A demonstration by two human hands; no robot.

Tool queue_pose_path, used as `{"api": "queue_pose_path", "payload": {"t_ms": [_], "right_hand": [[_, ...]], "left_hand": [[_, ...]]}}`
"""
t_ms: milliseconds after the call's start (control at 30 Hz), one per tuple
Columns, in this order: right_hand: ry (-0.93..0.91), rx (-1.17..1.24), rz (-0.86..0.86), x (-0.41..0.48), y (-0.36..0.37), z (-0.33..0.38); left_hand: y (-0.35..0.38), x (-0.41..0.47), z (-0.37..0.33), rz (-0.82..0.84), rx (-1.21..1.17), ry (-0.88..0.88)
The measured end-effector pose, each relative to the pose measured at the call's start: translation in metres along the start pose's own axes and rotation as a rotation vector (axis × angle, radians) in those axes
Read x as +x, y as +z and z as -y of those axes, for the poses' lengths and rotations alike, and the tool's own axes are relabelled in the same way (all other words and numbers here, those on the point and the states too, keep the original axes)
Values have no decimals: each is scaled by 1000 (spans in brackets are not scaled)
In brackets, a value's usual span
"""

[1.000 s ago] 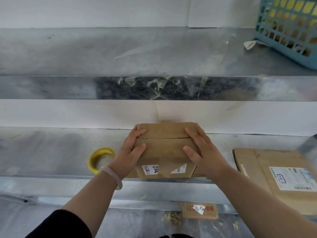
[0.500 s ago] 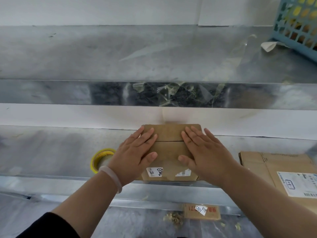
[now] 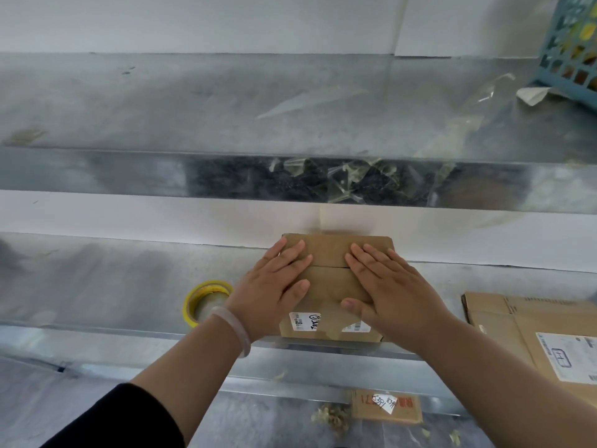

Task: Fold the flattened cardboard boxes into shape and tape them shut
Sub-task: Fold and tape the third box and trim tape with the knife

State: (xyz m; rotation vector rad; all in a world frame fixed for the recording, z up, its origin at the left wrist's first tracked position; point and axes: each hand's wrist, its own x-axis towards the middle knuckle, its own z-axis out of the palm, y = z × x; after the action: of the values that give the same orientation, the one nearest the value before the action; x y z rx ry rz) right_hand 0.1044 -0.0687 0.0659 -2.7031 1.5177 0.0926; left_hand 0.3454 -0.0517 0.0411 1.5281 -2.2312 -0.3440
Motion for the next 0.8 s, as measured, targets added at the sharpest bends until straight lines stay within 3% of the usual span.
{"api": "queue_pose_path", "payload": {"t_ms": [100, 167, 233, 333, 400, 500, 667, 800], "right_hand": [[1, 4, 21, -1, -5, -4], [-10, 5, 32, -2, -5, -4], [-15, 12, 29, -3, -4, -3], [-12, 23, 16, -3, -3, -2], [-12, 36, 4, -2, -1, -3], [-8, 37, 0, -1, 1, -5], [-2, 51, -7, -1, -1, -4], [0, 44, 4, -4, -4, -2]], "left_hand": [[-5, -11, 3, -41, -219, -47], [-1, -34, 16, -168, -285, -195], [11, -67, 47, -251, -121, -363], [26, -108, 103, 4, 263, -446], [28, -121, 124, 97, 396, -415], [22, -118, 126, -73, 423, -272], [-28, -75, 63, -371, 44, -91], [-81, -34, -10, -308, -536, -135]]}}
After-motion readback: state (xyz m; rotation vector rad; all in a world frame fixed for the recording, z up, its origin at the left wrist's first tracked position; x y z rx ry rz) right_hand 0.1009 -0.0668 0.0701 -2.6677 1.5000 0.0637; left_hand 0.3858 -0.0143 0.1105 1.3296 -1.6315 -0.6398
